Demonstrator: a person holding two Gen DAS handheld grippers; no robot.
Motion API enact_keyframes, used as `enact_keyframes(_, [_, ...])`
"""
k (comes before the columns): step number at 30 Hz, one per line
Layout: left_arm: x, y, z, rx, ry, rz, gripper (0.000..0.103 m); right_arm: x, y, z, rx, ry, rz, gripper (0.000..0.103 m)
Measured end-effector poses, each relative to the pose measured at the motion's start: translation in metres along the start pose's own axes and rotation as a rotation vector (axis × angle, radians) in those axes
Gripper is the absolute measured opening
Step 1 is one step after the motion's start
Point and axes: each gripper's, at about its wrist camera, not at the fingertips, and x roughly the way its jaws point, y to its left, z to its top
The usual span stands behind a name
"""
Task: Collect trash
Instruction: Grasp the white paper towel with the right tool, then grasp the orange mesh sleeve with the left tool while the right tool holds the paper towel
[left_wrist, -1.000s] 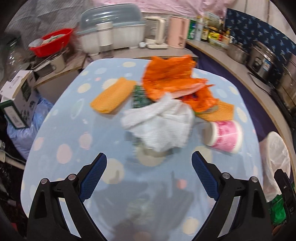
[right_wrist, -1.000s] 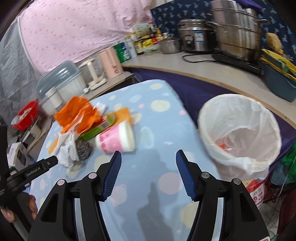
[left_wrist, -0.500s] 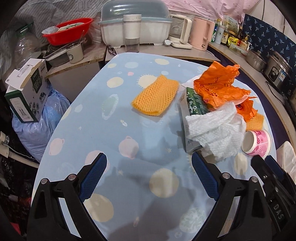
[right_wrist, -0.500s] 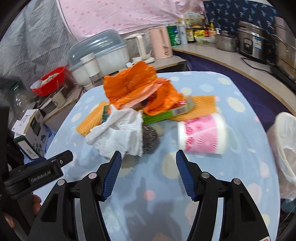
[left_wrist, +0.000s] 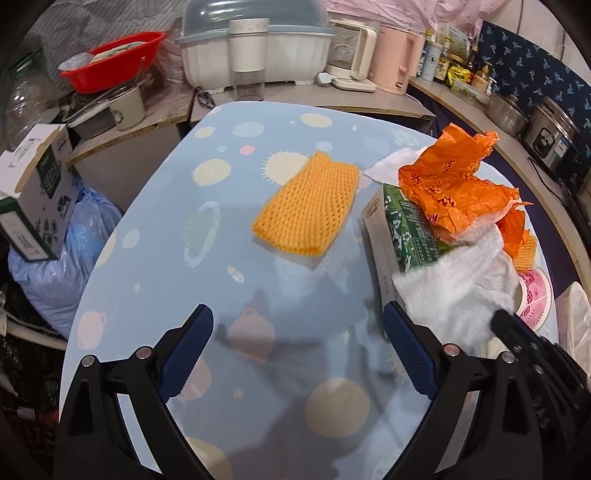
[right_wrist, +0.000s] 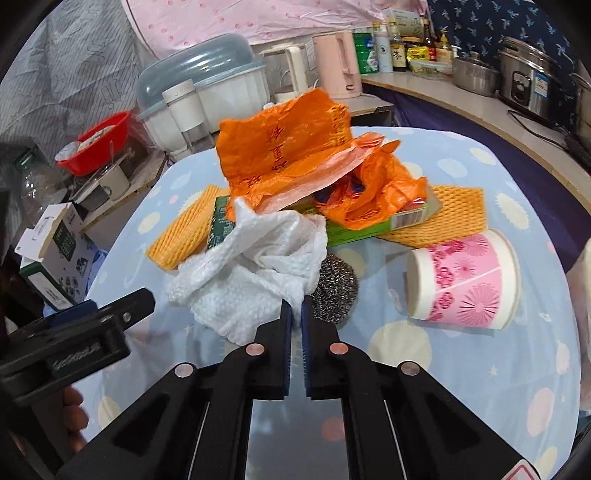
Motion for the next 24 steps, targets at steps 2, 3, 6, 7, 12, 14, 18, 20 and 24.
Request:
enact_keyframes(2, [0.006,-0.002,0.005,0.018,-0.004,-0.012,0.089,-0.010,-0.010,0.000,0.025,-0.020,-0.011,0.004])
enact_keyframes(3, [0.011,-0.001,0.009,0.025,-0.003,-0.018,0.089,-0.017,-0.015,0.000,0.038,-0.030,-0.017,0.004])
enact_keyframes(6, [0.023,0.000,0.020,0.048,-0.011,-0.045,0.089,-0.032,-0.031,-0.001,0.064,-0.038,-0.036,0.004])
enact_keyframes(7, [0.027,-0.001,0.023,0.054,-0.011,-0.048,0.089,-0.036,-0.035,-0.002,0.071,-0.039,-0.041,0.004])
enact_keyframes(12, [0.051,0.002,0.040,0.075,-0.016,-0.106,0.088,-0.052,-0.050,-0.008,0.099,-0.044,-0.065,0.004])
enact_keyframes(14, [0.060,0.002,0.044,0.092,-0.010,-0.108,0.081,-0.055,-0.053,-0.011,0.109,-0.038,-0.068,0.004])
enact_keyframes(18, [0.078,0.000,0.046,0.119,0.027,-0.111,0.058,-0.060,-0.055,-0.015,0.121,-0.034,-0.080,0.004])
enact_keyframes(20, [0.083,-0.001,0.045,0.129,0.039,-0.109,0.046,-0.062,-0.057,-0.017,0.123,-0.033,-0.082,0.004])
enact_keyframes(24, [0.079,0.000,0.042,0.136,0.044,-0.124,0.006,-0.065,-0.059,-0.019,0.125,-0.031,-0.090,0.004])
